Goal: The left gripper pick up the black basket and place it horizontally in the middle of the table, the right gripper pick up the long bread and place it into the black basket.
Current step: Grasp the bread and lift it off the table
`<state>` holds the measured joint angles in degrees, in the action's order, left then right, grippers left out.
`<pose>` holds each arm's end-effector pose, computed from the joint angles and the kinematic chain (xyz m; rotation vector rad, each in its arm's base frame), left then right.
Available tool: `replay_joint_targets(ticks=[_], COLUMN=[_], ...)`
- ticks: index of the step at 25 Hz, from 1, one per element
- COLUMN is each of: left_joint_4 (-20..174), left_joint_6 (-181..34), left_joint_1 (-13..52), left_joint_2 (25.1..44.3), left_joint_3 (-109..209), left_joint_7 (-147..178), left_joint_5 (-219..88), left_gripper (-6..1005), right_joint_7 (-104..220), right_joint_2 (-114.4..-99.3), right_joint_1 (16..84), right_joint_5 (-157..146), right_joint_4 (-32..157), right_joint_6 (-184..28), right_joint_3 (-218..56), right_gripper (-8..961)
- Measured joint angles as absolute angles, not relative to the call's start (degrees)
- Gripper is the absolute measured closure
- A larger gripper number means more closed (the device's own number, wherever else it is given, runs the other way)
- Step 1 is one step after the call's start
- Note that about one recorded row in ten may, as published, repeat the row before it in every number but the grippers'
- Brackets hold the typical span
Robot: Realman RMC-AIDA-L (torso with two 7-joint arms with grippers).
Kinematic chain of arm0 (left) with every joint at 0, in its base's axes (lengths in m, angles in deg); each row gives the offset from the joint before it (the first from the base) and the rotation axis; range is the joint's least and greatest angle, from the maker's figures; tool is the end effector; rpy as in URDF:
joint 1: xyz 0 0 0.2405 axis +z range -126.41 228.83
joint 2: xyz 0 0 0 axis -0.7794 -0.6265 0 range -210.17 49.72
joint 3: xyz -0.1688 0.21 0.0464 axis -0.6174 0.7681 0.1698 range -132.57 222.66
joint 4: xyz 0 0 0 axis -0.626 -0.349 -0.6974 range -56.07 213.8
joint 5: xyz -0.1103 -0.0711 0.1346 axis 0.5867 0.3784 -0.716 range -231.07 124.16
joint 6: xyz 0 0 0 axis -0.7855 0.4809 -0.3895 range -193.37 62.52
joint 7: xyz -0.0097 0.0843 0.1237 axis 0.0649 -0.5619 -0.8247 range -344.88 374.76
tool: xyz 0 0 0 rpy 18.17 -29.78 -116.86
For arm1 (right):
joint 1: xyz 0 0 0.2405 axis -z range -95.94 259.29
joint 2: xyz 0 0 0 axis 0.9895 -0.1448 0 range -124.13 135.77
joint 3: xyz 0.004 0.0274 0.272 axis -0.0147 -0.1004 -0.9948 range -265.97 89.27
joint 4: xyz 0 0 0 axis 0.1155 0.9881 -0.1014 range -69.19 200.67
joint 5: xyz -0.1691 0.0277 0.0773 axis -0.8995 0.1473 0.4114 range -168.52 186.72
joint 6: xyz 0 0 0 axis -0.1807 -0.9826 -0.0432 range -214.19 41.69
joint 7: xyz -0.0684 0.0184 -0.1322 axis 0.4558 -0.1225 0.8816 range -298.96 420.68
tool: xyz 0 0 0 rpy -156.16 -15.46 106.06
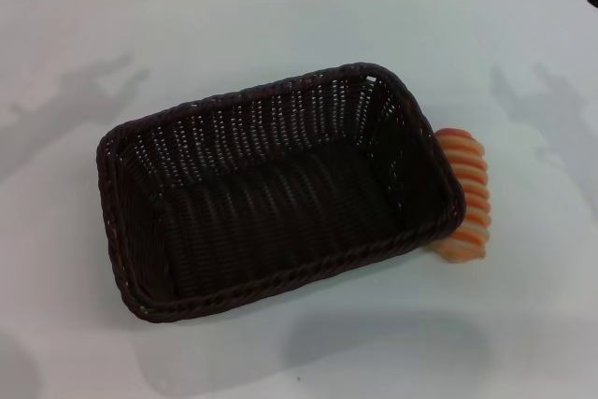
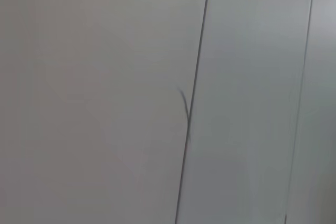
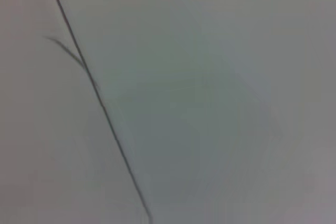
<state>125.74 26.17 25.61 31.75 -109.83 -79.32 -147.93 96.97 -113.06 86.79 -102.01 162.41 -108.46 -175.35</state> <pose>-0.2763 0.3419 0.1351 -2.1680 -0.5320 -1.0142 0.2183 0.3055 0.0557 -1.7803 0.9670 0.7705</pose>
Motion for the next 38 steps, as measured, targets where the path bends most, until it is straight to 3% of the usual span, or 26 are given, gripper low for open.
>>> replay_joint_targets(ticks=[18,38], left_joint_4=[125.71,125.7], left_joint_6=[25.0,24.4], left_joint_1=[24.84,24.75], left_joint_2=[31.74,31.75], left_joint_3=[-109.74,-109.76], left_joint_7=[-79.46,-80.34], left_joint_5=[-147.49,-147.4], left_gripper=[639,639], right_joint_7=[88.7,86.79], right_joint_2=[-112.9,-112.7], right_joint_1=[76.24,66.94], right_joint_5=[-102.55,-106.2], right_joint_4=[150.81,135.68], right_joint_6=[-139.36,-147.87], right_joint_3=[-193.24,-198.39], right_gripper=[280,280])
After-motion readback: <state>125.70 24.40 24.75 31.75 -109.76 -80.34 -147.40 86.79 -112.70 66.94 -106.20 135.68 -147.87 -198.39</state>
